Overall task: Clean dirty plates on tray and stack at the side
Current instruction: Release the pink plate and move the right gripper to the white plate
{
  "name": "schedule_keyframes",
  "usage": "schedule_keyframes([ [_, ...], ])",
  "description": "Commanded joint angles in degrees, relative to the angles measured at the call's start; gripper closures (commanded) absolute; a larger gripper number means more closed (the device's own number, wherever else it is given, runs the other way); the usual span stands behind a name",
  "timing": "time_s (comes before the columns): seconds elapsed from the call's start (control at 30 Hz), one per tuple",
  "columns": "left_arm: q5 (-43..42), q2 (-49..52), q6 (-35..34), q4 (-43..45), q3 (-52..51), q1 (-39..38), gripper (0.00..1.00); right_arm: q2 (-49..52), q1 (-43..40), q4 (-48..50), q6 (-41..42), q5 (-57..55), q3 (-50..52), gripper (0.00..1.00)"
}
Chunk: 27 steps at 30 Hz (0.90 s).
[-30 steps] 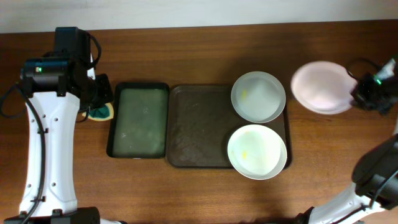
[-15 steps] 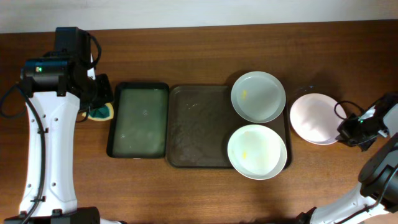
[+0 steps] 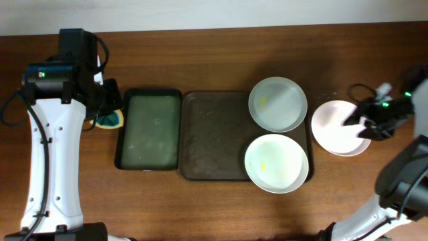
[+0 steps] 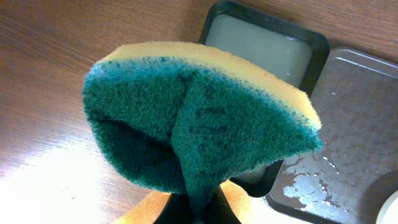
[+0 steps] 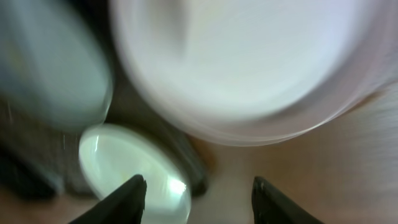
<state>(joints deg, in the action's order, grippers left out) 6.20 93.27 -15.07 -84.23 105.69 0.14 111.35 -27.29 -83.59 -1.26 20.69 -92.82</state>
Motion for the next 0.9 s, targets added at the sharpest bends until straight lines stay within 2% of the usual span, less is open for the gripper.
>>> schedule_keyframes([
  [0.0, -0.4, 0.0, -0.8, 0.2, 0.0, 0.1, 1.00, -0.4, 8.4, -4.9, -8.0, 1.0, 1.4, 0.43],
  [0.1, -0.4, 0.0, -0.8, 0.1, 0.0, 0.1, 1.00, -0.4, 14.6, -5.1, -7.1, -1.9, 5.4, 0.43],
  [0.27, -0.4, 0.0, -0.8, -0.1, 0.0, 0.1, 1.00, -0.4, 19.9, 0.6, 1.7, -11.1, 12.4, 0.45],
  [0.4, -0.4, 0.0, -0.8, 0.0, 0.0, 0.1, 1.00, -0.4, 20.5, 3.2, 3.5, -11.3, 14.7, 0.64],
  [0.67, -0.4, 0.0, -0.8, 0.0, 0.0, 0.1, 0.99, -0.4, 20.5, 5.9, 5.1, -11.7, 18.6, 0.65],
  [0.87, -0.4, 0.0, -0.8, 0.0, 0.0, 0.1, 0.99, -0.4, 20.5, 6.9, 6.4, -11.7, 20.4, 0.73],
])
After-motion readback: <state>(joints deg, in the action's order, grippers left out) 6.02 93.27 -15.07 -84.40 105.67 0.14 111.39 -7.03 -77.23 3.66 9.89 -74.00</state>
